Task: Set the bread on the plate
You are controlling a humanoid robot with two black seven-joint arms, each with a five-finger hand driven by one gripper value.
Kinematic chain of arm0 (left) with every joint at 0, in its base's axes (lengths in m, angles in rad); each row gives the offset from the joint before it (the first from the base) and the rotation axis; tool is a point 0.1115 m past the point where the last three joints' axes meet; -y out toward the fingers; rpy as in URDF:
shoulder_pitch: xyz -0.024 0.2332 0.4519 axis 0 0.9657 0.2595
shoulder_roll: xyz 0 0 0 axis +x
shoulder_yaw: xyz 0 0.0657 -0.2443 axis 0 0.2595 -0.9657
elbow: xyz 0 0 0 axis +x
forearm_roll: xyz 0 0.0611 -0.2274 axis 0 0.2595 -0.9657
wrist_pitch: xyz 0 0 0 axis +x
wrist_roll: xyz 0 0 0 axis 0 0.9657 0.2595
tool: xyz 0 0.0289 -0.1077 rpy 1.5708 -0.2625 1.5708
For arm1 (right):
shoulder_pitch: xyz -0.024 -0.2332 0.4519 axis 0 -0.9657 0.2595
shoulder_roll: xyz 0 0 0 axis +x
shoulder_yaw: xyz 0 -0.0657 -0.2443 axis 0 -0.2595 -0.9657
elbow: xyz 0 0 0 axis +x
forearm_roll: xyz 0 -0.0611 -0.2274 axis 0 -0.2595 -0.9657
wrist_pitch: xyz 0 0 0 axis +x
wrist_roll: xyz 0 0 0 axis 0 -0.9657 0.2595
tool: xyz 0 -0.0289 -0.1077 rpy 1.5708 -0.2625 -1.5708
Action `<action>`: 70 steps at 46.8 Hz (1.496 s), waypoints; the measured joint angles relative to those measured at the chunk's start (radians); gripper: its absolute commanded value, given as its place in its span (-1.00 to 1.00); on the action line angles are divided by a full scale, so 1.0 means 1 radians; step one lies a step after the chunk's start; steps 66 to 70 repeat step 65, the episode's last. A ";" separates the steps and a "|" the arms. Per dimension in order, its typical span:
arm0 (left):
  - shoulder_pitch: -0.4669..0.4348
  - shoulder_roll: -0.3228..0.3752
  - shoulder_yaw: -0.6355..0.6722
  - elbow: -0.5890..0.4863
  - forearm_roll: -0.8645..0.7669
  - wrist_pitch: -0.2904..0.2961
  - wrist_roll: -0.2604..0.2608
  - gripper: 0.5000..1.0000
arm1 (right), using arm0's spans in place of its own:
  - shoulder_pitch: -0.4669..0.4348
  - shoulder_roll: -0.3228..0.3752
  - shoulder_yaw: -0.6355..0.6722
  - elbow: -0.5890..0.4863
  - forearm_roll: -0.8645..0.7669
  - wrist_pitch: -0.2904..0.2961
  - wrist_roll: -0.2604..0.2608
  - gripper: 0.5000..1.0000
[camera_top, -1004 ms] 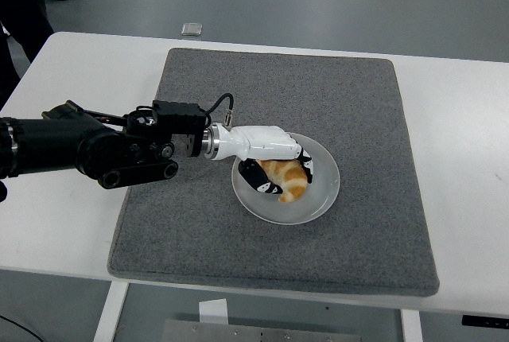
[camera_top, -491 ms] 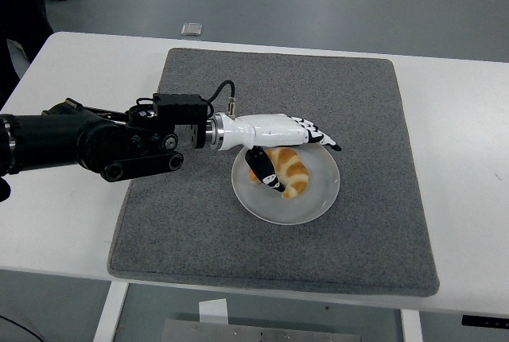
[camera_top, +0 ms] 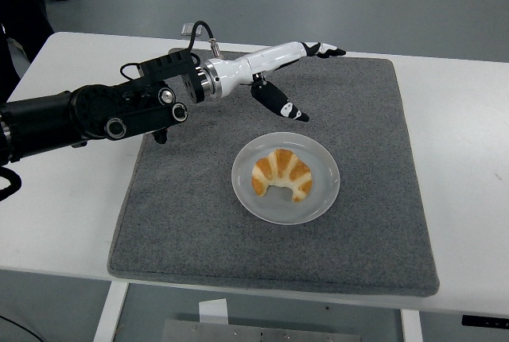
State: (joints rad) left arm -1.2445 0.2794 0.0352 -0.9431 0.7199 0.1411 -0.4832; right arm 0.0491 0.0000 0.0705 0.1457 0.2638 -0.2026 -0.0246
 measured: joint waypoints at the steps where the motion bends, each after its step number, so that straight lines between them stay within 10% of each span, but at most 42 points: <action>1: 0.000 0.000 -0.005 0.004 -0.028 0.001 0.000 0.98 | 0.000 0.000 0.000 0.000 0.000 0.000 0.000 0.81; 37: 0.257 0.028 -0.497 0.144 -0.806 -0.009 0.024 0.99 | -0.005 0.000 0.003 0.013 0.004 0.000 -0.004 0.81; 70: 0.381 0.011 -0.820 0.187 -0.919 -0.051 0.023 1.00 | -0.006 0.000 0.010 0.012 0.007 0.001 -0.003 0.81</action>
